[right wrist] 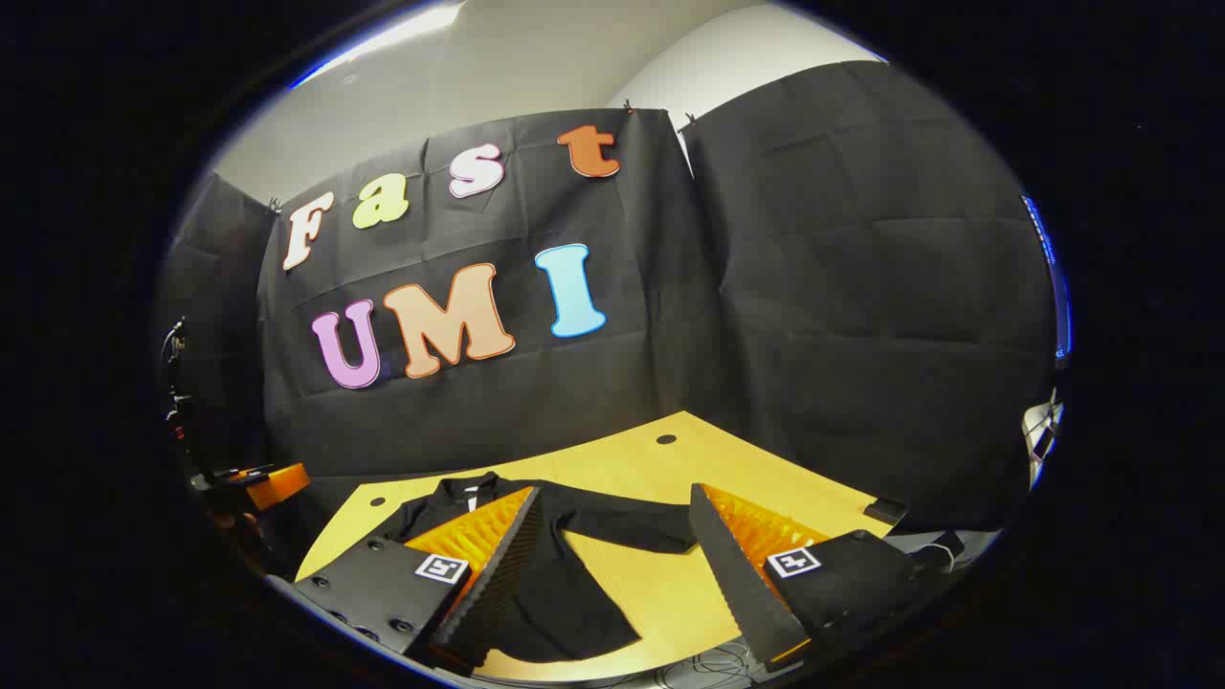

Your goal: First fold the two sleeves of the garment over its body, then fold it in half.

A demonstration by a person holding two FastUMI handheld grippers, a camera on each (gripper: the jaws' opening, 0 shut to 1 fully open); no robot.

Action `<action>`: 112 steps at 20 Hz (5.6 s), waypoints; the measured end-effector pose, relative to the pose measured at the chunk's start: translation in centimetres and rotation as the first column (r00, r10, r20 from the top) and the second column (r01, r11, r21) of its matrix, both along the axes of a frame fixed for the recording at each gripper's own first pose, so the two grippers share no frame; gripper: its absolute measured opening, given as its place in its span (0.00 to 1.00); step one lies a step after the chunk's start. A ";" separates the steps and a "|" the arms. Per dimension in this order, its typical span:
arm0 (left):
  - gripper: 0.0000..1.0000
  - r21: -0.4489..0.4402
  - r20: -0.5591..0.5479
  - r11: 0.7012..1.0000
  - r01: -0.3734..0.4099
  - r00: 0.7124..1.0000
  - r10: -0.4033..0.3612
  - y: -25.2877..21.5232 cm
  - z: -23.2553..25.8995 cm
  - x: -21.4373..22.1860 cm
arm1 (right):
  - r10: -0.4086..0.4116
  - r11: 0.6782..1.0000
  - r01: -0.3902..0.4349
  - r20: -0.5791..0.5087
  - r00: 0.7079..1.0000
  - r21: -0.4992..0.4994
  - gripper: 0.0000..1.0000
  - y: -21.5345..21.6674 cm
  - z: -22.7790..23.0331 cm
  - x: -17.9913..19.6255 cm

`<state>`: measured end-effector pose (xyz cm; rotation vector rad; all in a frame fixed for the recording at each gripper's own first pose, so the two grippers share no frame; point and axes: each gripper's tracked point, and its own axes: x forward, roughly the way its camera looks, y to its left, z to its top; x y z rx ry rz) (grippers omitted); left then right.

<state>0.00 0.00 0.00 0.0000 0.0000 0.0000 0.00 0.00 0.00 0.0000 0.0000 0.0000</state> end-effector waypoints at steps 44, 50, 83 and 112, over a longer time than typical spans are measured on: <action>0.93 0.044 -0.071 0.960 -0.277 0.957 0.280 4.3 -3.0 -4.5 | 0.031 0.998 -0.038 -0.166 0.986 -0.041 0.97 -5.5 -2.9 9.3; 0.93 0.045 -0.073 0.954 -0.297 0.951 0.300 4.3 -3.1 -4.1 | 0.049 0.996 -0.061 -0.192 0.980 -0.059 0.97 -5.3 -2.7 11.2; 0.93 0.139 -0.179 0.867 -0.479 0.849 0.498 7.1 -7.6 -9.1 | -0.021 0.977 -0.097 -0.543 0.840 -0.189 0.98 -11.3 -14.5 29.3; 0.89 0.112 -0.222 0.896 -0.430 0.868 0.444 1.9 -9.8 -8.2 | 0.018 0.964 -0.192 -0.678 0.735 -0.182 0.16 -11.4 -20.1 29.5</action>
